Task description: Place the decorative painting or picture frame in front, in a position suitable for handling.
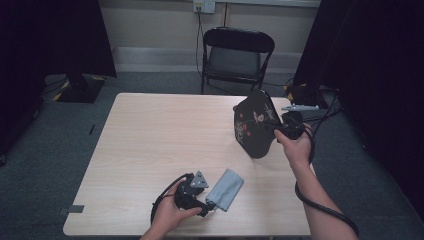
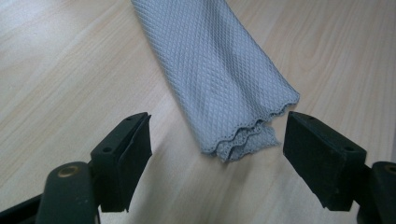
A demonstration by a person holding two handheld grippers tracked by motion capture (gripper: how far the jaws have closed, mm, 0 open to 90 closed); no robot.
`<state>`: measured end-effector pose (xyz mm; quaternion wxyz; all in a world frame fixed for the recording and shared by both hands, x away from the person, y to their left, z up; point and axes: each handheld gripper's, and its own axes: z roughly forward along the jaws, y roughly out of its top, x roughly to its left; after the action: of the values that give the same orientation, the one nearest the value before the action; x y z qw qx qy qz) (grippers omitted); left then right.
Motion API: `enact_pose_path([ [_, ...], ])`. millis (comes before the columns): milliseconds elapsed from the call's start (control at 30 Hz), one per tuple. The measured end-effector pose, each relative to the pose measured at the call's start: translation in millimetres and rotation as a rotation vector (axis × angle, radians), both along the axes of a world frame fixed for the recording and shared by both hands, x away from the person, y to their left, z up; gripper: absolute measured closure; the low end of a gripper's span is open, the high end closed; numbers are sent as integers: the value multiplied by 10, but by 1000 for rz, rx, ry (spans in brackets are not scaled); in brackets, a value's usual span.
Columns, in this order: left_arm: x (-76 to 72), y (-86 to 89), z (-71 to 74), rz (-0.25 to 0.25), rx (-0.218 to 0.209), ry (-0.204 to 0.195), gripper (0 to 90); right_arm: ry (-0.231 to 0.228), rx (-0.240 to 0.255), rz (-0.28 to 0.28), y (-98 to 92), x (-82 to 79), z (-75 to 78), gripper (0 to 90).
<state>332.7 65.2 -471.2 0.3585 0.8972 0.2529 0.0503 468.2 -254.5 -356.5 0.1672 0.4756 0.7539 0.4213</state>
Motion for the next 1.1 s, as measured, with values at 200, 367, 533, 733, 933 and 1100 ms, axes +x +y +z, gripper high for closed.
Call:
enact_pose_path([
  [200,46,-120,-15,18,16,-7,282,-11,3,3,-8,-62,3,815],
  [367,86,-194,-98,26,58,-3,372,-20,1,2,-40,-136,19,814],
  [533,87,-205,-79,-14,60,-2,584,-25,6,3,-65,-207,37,814],
  [733,75,-210,-22,-13,83,24,800,-43,10,11,-51,-331,113,814],
  [933,51,48,46,46,44,15,803,-49,26,37,0,-491,162,814],
  [1100,51,407,92,123,15,11,804,-51,44,62,81,-628,168,814],
])
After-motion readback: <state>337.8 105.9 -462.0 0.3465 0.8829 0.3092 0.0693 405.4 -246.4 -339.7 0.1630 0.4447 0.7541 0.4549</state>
